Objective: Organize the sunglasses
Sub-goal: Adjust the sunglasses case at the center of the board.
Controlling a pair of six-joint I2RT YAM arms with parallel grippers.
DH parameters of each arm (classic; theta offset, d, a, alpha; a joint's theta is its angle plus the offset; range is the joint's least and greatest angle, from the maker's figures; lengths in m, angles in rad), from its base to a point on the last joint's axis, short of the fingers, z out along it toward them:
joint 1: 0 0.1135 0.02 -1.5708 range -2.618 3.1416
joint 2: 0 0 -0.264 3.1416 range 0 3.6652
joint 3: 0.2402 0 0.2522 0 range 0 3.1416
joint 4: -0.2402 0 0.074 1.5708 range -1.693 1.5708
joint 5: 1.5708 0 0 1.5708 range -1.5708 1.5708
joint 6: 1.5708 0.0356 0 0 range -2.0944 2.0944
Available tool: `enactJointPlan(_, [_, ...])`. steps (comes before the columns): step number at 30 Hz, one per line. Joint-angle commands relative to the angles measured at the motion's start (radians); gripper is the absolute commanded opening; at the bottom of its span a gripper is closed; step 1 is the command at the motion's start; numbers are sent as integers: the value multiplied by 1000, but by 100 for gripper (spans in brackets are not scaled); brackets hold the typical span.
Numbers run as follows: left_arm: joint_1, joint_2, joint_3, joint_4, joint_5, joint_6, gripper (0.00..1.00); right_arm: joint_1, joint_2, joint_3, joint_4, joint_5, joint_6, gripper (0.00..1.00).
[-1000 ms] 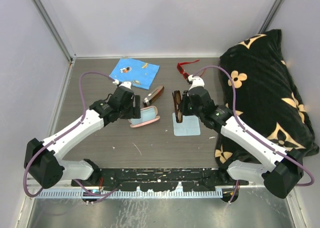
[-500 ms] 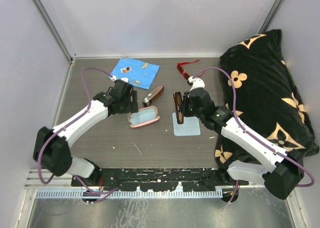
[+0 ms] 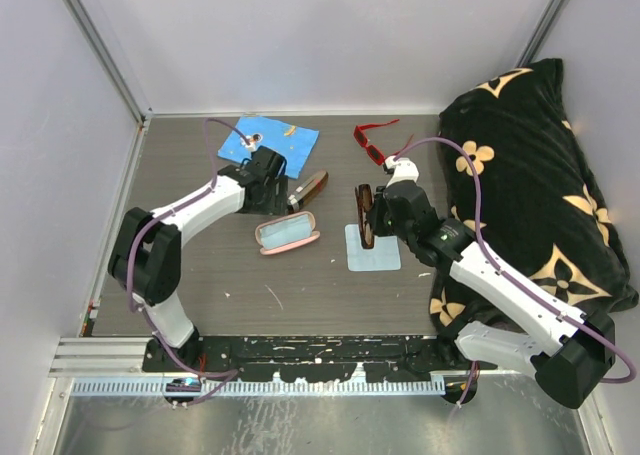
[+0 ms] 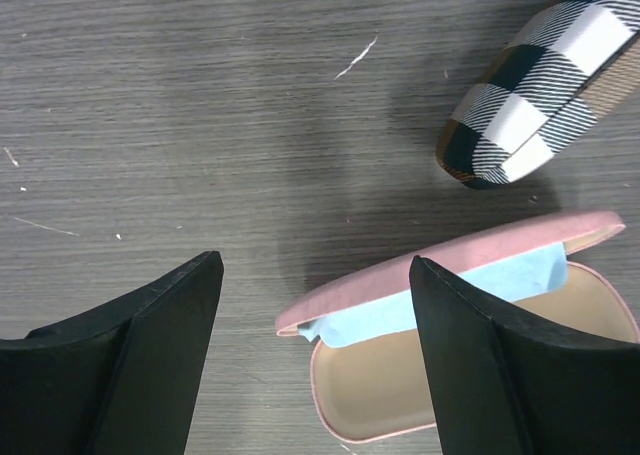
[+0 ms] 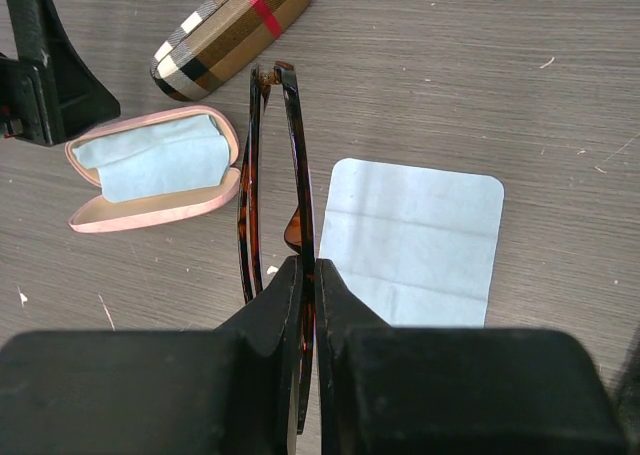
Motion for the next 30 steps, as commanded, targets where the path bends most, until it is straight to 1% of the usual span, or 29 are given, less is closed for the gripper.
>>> enactJointPlan(1, [4, 35, 56, 19, -36, 37, 77, -3, -24, 5, 30, 24, -14, 0])
enactJointPlan(10, [4, 99, 103, 19, -56, 59, 77, -3, -23, -3, 33, 15, -9, 0])
enactJointPlan(18, [3, 134, 112, 33, -1, 63, 77, -4, -28, -6, 33, 13, -9, 0])
enactJointPlan(30, [-64, 152, 98, 65, 16, 65, 76, -3, -32, -21, 34, 11, -3, 0])
